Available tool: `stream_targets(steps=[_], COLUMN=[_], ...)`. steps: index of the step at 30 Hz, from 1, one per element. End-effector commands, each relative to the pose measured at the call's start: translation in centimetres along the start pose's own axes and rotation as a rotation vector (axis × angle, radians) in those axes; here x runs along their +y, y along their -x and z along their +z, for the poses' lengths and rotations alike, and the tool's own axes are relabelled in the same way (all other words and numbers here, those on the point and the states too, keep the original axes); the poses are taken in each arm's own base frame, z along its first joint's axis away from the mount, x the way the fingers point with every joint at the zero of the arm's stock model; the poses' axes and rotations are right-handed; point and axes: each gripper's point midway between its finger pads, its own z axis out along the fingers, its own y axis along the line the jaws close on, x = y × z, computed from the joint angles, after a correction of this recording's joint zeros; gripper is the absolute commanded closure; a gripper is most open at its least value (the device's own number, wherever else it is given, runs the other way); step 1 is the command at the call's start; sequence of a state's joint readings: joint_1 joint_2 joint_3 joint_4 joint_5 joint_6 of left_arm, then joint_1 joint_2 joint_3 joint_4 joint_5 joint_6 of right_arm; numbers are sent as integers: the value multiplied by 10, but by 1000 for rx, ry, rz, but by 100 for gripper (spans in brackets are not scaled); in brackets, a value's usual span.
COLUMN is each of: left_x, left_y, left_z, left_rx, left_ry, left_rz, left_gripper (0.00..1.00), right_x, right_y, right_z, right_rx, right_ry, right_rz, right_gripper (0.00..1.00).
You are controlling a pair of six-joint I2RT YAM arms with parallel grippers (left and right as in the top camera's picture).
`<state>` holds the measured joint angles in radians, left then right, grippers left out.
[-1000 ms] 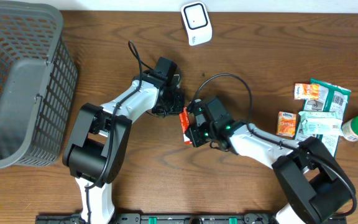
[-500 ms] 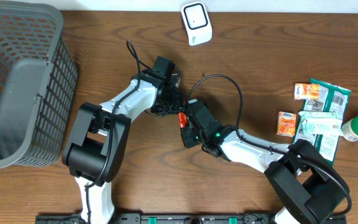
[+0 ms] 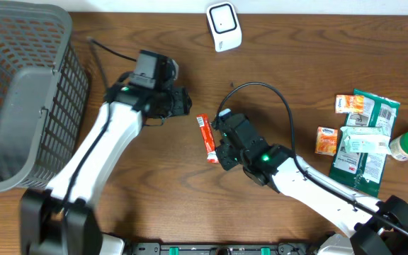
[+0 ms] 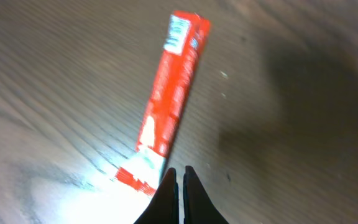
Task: Scan the item barcode
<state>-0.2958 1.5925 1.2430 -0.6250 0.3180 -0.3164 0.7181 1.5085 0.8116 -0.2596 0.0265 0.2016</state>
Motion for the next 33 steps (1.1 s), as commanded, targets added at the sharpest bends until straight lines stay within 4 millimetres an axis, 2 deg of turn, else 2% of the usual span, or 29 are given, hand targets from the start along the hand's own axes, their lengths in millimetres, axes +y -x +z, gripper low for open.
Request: stream_targets(steps=[1, 2, 3, 7, 11, 13, 15, 17, 26, 28, 33], left_x=[1, 0, -2, -9, -15, -15, -5, 4, 15, 18, 25], left_y=[-1, -3, -5, -21, -37, -42, -46, -50, -70, -74, -83], left_z=[-9, -6, -3, 21, 49, 64, 79, 91, 139, 147, 161], left_rx=[-6, 4, 14, 86, 149, 170, 178, 184, 249, 256, 285], left_ry=[11, 13, 12, 18, 26, 45, 108, 157, 186, 192, 211], left_rz=[9, 12, 16, 41, 63, 63, 27, 2, -5, -7, -30], left_gripper=[62, 81, 92, 92, 57, 48, 44, 44, 45, 51, 77], right_x=[-14, -14, -15, -23, -27, -28, -27, -26, -24, -24, -23], right_y=[-10, -13, -14, -23, -32, -36, -37, -37, -37, -37, -37], right_z=[1, 3, 5, 14, 22, 25, 27, 27, 27, 27, 26], right_rx=[45, 60, 70, 108, 141, 157, 162, 163, 163, 164, 165], right_ry=[-9, 5, 15, 9, -2, -5, -5, 5, 19, 19, 24], right_rz=[118, 134, 153, 216, 223, 224, 224, 224, 228, 227, 228], right_gripper=[79, 72, 70, 63, 62, 61, 62, 62, 63, 64, 64])
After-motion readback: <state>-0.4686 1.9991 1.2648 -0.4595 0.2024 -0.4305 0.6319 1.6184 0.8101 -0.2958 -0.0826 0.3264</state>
